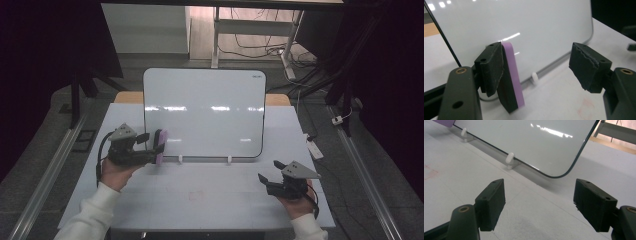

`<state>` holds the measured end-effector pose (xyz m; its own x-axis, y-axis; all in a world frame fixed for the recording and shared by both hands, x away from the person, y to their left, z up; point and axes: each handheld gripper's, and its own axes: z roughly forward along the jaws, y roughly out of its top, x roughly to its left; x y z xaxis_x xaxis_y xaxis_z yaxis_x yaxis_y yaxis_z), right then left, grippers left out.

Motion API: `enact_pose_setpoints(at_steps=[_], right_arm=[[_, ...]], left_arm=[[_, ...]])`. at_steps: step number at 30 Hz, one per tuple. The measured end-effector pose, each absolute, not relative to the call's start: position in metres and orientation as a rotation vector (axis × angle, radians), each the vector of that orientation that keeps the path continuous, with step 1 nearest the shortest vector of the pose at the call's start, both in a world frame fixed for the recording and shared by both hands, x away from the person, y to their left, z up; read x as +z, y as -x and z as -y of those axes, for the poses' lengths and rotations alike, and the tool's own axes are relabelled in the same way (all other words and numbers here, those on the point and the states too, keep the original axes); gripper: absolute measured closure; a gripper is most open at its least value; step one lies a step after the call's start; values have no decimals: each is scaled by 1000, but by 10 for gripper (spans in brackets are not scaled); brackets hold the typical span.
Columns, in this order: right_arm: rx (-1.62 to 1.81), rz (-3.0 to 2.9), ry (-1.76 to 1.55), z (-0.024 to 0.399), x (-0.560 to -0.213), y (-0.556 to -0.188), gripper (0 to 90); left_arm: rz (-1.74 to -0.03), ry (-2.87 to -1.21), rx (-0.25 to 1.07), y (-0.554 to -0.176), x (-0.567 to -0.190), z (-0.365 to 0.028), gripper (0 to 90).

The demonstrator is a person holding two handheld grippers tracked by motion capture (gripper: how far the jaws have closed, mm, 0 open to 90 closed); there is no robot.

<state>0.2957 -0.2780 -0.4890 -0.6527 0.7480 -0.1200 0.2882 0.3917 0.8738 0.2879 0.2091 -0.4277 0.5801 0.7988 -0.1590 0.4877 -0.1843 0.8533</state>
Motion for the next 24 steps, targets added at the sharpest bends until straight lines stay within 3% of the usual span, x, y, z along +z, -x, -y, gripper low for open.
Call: enact_pose_setpoints(at_steps=[11, 24], right_arm=[[1207, -2192, -875, 281, -491, -294, 255], [1214, -2208, -864, 284, -491, -297, 255]], left_arm=[[-1051, -1822, 372, -244, -461, -235, 282], [-1084, -1844, 354, -230, -479, -246, 284]])
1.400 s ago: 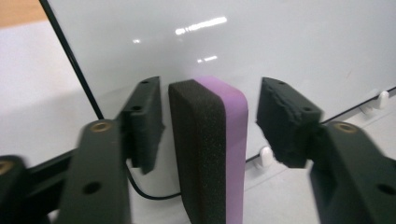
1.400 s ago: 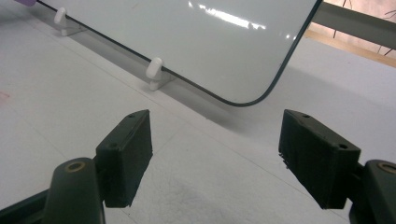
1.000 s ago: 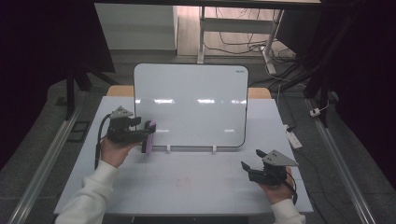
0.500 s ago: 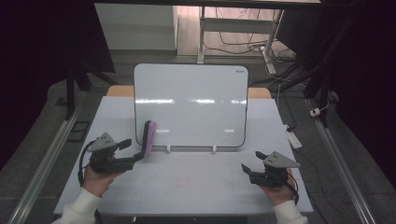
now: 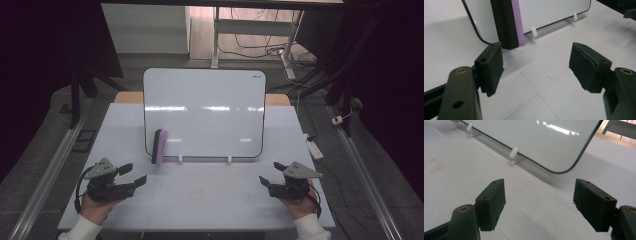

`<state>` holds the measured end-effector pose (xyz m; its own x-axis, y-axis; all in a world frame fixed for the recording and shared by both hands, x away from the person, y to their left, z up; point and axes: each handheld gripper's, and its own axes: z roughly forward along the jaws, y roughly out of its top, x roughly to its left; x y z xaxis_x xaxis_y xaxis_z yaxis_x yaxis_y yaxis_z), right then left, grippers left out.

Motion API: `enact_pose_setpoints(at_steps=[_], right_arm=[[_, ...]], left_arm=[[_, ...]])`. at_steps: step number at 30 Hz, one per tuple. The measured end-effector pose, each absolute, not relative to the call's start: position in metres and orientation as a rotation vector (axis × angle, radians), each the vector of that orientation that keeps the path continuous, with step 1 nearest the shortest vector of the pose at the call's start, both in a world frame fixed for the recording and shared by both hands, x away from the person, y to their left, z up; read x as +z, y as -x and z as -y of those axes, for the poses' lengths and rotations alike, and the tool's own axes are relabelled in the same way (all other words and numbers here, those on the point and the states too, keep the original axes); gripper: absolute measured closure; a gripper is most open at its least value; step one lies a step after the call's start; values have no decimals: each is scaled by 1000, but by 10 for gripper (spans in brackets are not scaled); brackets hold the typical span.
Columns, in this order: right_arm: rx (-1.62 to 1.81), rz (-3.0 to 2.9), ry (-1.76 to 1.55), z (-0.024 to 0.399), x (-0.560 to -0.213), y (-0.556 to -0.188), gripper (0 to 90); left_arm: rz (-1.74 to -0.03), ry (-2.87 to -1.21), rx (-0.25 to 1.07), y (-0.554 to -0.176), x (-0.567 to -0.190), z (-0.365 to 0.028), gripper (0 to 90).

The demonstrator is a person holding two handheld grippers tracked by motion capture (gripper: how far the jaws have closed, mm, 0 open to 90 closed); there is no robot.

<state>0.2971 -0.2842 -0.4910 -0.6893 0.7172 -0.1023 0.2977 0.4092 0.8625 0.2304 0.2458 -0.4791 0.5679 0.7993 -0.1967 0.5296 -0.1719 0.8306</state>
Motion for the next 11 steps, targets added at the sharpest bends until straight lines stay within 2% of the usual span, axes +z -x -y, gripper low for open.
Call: enact_pose_setpoints(at_steps=[11], right_arm=[[1217, -2205, -853, 284, -490, -296, 255]], left_arm=[[-1080, -1862, 344, -232, -484, -245, 283]])
